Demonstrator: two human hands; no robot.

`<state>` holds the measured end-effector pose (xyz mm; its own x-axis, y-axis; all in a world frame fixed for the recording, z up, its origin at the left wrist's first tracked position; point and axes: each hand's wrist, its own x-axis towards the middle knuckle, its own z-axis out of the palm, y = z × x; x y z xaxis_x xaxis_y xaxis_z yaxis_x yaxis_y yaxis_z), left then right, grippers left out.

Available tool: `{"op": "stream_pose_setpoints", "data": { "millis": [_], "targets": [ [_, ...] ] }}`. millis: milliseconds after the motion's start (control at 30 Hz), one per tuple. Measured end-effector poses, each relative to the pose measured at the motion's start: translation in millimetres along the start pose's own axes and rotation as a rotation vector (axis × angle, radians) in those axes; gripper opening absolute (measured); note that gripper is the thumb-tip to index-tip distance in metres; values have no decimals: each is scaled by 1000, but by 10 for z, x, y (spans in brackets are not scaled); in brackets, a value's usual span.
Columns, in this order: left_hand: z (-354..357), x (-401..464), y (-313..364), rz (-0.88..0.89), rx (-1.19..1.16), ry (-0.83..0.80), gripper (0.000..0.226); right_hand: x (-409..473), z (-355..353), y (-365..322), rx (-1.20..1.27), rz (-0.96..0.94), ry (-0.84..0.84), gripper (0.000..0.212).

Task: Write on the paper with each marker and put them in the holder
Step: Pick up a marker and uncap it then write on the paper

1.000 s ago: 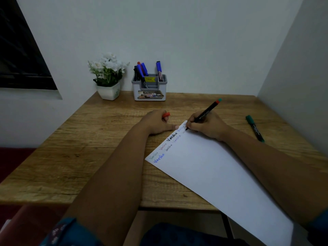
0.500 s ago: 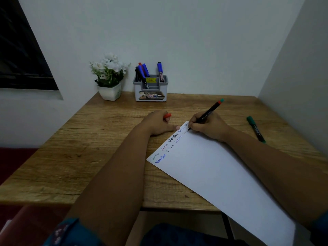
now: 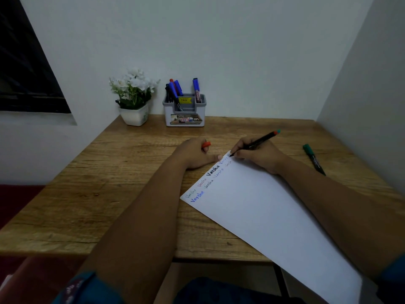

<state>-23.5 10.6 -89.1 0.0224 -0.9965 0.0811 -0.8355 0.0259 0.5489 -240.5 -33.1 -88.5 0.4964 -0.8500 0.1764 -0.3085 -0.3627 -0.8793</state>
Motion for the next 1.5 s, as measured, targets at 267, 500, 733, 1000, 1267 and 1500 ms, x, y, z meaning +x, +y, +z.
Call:
{"op": "stream_pose_setpoints", "data": {
  "millis": [267, 500, 733, 1000, 1267, 1500],
  "targets": [
    [-2, 3, -1, -5, -18, -4, 53, -2, 14, 33, -54, -28, 45, 6],
    [4, 16, -9, -11, -25, -7, 48, 20, 3, 47, -130, -20, 27, 5],
    [-8, -10, 7, -9, -32, 1, 47, 15, -8, 46, -138, 1, 24, 7],
    [-23, -36, 36, -12, -27, -6, 53, 43, 11, 26, 432, 60, 152, 11],
    [-25, -84, 212, 49, -418, 75, 33, -12, -13, -138, 451, 73, 151, 23],
    [72, -81, 302, 110, -575, 168, 15, -26, -96, -164, 674, 197, 155, 14]
  ]
}}
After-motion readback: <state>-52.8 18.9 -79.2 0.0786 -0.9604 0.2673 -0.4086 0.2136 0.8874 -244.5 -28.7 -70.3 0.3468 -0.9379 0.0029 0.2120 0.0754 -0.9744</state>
